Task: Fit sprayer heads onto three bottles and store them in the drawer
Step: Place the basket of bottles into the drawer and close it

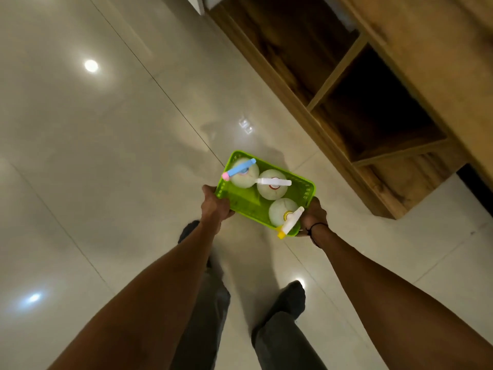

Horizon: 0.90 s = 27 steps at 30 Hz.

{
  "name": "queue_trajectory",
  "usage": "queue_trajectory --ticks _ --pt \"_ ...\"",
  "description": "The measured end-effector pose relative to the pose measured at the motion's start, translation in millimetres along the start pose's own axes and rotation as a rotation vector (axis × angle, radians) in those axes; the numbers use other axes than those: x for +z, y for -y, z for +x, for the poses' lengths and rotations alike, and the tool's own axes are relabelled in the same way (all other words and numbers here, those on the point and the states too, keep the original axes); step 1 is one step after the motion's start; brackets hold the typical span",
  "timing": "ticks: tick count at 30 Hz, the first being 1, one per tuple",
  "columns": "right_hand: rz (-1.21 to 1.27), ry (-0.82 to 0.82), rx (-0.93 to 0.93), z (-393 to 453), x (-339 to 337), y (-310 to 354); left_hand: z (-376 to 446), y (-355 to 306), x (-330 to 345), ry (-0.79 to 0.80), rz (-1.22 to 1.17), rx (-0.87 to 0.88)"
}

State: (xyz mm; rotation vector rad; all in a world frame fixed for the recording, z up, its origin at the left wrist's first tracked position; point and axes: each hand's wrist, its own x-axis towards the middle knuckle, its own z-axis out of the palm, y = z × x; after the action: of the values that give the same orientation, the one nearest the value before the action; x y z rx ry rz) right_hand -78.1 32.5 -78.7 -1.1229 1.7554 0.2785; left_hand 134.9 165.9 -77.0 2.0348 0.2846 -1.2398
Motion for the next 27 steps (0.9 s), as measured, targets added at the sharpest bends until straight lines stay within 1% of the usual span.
queue_trajectory --ticks 2,6,8,12,17,20,24,27 --pt "-0.127 -0.008 -0.065 -6.7 -7.5 32.5 -8.0 -20.8 -15.9 -0.022 0.045 0.020" --pt "-0.270 0.007 -0.138 -25.6 -10.8 115.0 -12.5 -73.3 -63.1 -0.057 0.157 0.040" --pt "-0.309 0.011 -0.160 -31.0 -9.8 153.5 -10.3 -99.1 -83.7 -0.033 0.192 0.054" --pt "-0.415 0.009 -0.220 -36.4 -2.9 226.4 -7.0 -148.7 -121.7 0.079 0.298 0.072" --pt "-0.504 0.010 -0.281 -30.9 13.6 291.6 15.1 -187.0 -146.1 0.048 0.242 0.044" --pt "-0.593 0.053 -0.350 -10.5 29.3 327.3 38.2 -199.6 -151.8 0.042 0.208 0.001" --pt "-0.640 0.068 -0.413 19.5 50.8 382.0 73.2 -214.8 -154.9 0.046 0.117 -0.033" --pt "-0.756 0.096 -0.467 43.1 69.5 426.1 104.1 -225.7 -155.5 0.037 0.050 -0.059"
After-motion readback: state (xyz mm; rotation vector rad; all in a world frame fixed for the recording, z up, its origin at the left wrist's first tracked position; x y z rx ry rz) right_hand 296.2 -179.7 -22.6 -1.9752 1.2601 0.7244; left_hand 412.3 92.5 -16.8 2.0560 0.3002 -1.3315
